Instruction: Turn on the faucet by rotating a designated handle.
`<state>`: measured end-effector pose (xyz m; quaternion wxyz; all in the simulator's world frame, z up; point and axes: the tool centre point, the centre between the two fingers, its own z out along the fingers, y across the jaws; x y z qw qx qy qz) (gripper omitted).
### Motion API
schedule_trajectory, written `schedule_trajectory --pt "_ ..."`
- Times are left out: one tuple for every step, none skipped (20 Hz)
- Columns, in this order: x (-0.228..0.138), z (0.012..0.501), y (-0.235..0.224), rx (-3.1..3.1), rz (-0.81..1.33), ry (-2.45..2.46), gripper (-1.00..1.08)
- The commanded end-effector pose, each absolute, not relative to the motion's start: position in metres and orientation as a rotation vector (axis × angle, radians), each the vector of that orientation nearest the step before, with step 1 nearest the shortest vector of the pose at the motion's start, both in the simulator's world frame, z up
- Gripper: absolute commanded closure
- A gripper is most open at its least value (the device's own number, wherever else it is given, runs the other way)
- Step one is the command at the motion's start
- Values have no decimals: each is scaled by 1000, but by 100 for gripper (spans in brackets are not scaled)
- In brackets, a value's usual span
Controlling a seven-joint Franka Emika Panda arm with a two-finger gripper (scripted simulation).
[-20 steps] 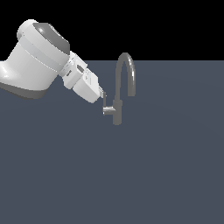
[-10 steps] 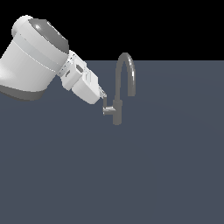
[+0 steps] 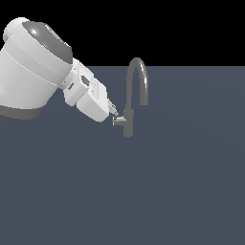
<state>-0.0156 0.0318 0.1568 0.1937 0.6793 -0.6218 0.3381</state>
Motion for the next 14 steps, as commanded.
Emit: schedule_trajectory --pt "-29 148 21 1882 925 -1742 108" --pt "-21 155 32 1904 947 -1734 108" --pt "-23 151 31 1902 946 -1735 108" --pt "-26 146 29 1900 944 -1736 108" --pt "-28 142 28 1898 942 -1736 108" --pt "-31 138 27 1896 941 -1737 108" --pt "-33 133 26 1895 939 -1737 108" --pt "-36 129 24 1893 937 -1738 108" --pt "-38 124 23 1891 935 -1739 108" --pt "-41 120 22 1889 934 -1739 108" --pt "-43 116 21 1887 932 -1740 108" --pt "-46 111 20 1886 930 -1741 108" --pt "-48 107 18 1884 928 -1741 108" --pt "-51 102 17 1882 926 -1742 108"
